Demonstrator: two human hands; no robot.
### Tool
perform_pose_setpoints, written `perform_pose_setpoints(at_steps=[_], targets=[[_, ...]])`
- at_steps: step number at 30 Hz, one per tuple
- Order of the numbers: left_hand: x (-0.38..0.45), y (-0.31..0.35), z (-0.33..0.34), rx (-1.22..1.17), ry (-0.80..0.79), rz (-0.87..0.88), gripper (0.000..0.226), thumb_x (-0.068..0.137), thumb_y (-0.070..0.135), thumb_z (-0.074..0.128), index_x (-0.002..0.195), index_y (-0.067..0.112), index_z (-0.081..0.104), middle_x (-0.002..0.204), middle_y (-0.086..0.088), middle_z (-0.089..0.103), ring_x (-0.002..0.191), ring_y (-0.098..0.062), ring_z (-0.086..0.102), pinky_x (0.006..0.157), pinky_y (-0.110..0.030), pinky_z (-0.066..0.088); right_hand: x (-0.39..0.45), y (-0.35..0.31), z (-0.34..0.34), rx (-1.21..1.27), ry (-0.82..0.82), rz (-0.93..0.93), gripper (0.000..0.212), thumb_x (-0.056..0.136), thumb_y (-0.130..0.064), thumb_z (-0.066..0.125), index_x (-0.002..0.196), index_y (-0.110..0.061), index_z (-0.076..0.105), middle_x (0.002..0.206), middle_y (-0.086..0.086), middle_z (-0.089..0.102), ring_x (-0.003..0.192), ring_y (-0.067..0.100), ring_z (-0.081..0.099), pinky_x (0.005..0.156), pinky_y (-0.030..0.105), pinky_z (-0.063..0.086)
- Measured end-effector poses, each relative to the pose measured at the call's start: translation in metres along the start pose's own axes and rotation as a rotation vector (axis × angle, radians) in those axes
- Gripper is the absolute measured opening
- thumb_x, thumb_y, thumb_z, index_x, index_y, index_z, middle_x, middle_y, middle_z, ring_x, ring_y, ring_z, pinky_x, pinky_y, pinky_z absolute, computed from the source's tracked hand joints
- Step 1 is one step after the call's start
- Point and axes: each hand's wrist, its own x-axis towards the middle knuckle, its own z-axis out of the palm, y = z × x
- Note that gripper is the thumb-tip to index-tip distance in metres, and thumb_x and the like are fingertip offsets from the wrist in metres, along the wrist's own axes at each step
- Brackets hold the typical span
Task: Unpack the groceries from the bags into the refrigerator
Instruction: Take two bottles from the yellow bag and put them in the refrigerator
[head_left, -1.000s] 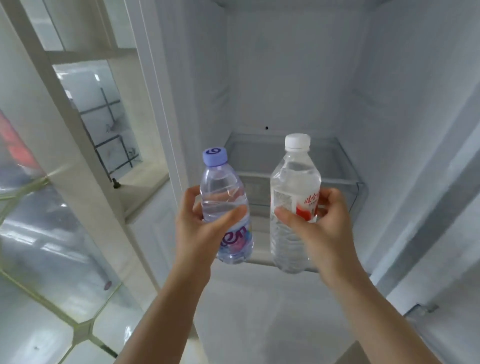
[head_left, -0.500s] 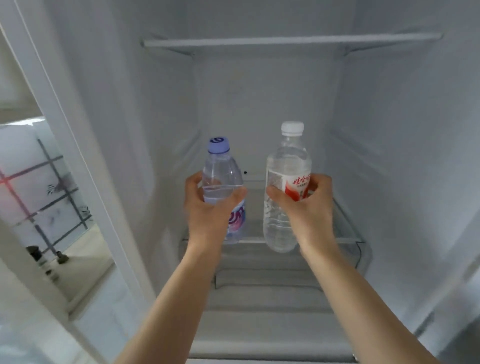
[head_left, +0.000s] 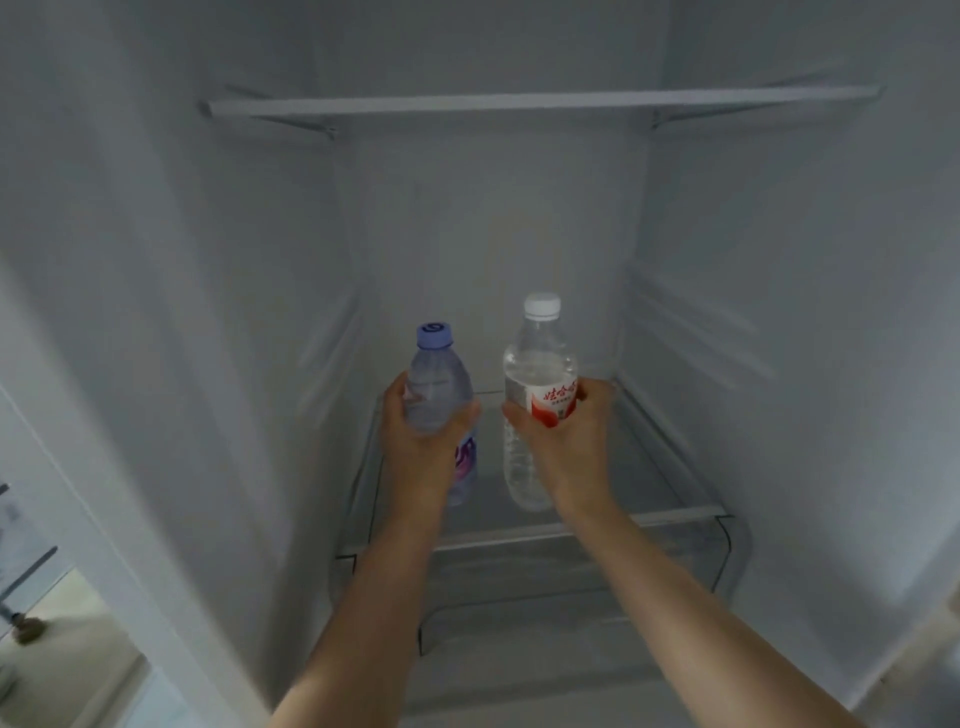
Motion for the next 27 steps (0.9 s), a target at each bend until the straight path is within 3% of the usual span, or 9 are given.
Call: perform_pose_setpoints(at_steps=[3, 6, 12, 15, 16, 19, 20, 24, 27], targets=[[0.002, -0.006, -0.002, 0.004, -0.010, -0.005, 0.064, 0.072, 0.009, 0.082, 0.124, 0.025, 0.049, 0.123, -0.005, 0.058, 0.108, -0.021, 0.060, 0.085, -0.027, 0.050, 0.000, 0.002, 0.001, 0.001, -0.027, -0.028, 0.068, 0.064, -0.019, 0.087, 0.115, -0.012, 0.043, 0.107, 0.002, 0.055, 0.094, 0.012, 0.062, 0.074, 0.016, 0.050], [0.010, -0.014, -0.009, 0.022, -0.046, 0.014, 0.064, 0.072, 0.013, 0.083, 0.123, 0.029, 0.048, 0.122, -0.004, 0.058, 0.108, -0.020, 0.060, 0.084, -0.026, 0.051, -0.003, 0.003, 0.000, -0.007, -0.054, -0.059, 0.066, 0.065, -0.016, 0.087, 0.113, -0.013, 0.041, 0.100, -0.008, 0.054, 0.089, 0.004, 0.061, 0.069, 0.011, 0.049], [0.011, -0.026, -0.015, 0.047, -0.121, 0.095, 0.070, 0.075, 0.011, 0.081, 0.133, 0.023, 0.044, 0.123, -0.002, 0.059, 0.108, -0.016, 0.060, 0.093, -0.031, 0.050, -0.001, 0.005, -0.006, -0.043, -0.174, -0.032, 0.075, 0.064, -0.012, 0.087, 0.118, -0.021, 0.036, 0.103, -0.018, 0.051, 0.095, 0.001, 0.059, 0.072, 0.012, 0.048], [0.014, -0.038, -0.015, 0.114, -0.180, 0.111, 0.072, 0.072, 0.028, 0.083, 0.126, 0.000, 0.044, 0.108, -0.024, 0.059, 0.097, -0.041, 0.062, 0.081, -0.048, 0.053, -0.007, 0.015, -0.016, -0.123, -0.316, -0.025, 0.084, 0.067, -0.007, 0.084, 0.129, -0.027, 0.031, 0.108, -0.025, 0.050, 0.100, -0.005, 0.056, 0.080, 0.011, 0.046], [0.013, -0.043, -0.016, 0.130, -0.191, 0.100, 0.078, 0.072, 0.029, 0.084, 0.127, -0.004, 0.040, 0.106, -0.025, 0.058, 0.096, -0.042, 0.061, 0.080, -0.048, 0.054, -0.009, 0.019, -0.019, -0.153, -0.345, -0.026, 0.084, 0.069, -0.009, 0.084, 0.132, -0.027, 0.031, 0.110, -0.026, 0.050, 0.103, -0.004, 0.056, 0.084, 0.015, 0.048], [0.003, -0.050, -0.014, 0.167, -0.105, 0.109, 0.085, 0.070, -0.001, 0.081, 0.135, 0.017, 0.030, 0.112, 0.015, 0.051, 0.097, 0.003, 0.057, 0.084, -0.009, 0.048, -0.012, 0.026, -0.026, -0.190, -0.358, -0.026, 0.080, 0.071, -0.015, 0.083, 0.134, -0.027, 0.035, 0.117, -0.020, 0.056, 0.109, 0.004, 0.059, 0.092, 0.027, 0.051], [-0.002, -0.050, -0.012, 0.151, -0.073, 0.119, 0.084, 0.070, -0.004, 0.080, 0.130, 0.027, 0.031, 0.110, 0.022, 0.048, 0.097, 0.009, 0.055, 0.083, -0.004, 0.045, -0.011, 0.025, -0.026, -0.196, -0.358, -0.020, 0.079, 0.070, -0.016, 0.084, 0.132, -0.028, 0.036, 0.117, -0.017, 0.058, 0.108, 0.006, 0.059, 0.091, 0.027, 0.051], [0.008, -0.052, -0.005, 0.142, 0.009, 0.126, 0.078, 0.072, -0.004, 0.078, 0.122, 0.034, 0.033, 0.106, 0.023, 0.050, 0.091, 0.012, 0.054, 0.079, -0.002, 0.043, -0.007, 0.024, -0.010, -0.199, -0.301, -0.068, 0.079, 0.066, -0.012, 0.086, 0.124, -0.034, 0.037, 0.115, -0.014, 0.058, 0.105, 0.008, 0.058, 0.091, 0.026, 0.049], [0.028, -0.055, 0.001, 0.163, 0.025, 0.126, 0.074, 0.073, -0.006, 0.077, 0.123, 0.028, 0.036, 0.104, 0.017, 0.052, 0.089, 0.005, 0.055, 0.077, 0.000, 0.043, 0.003, 0.030, 0.014, -0.225, -0.263, -0.119, 0.081, 0.066, -0.011, 0.086, 0.132, -0.020, 0.039, 0.119, -0.008, 0.056, 0.107, 0.006, 0.054, 0.092, 0.021, 0.044]])
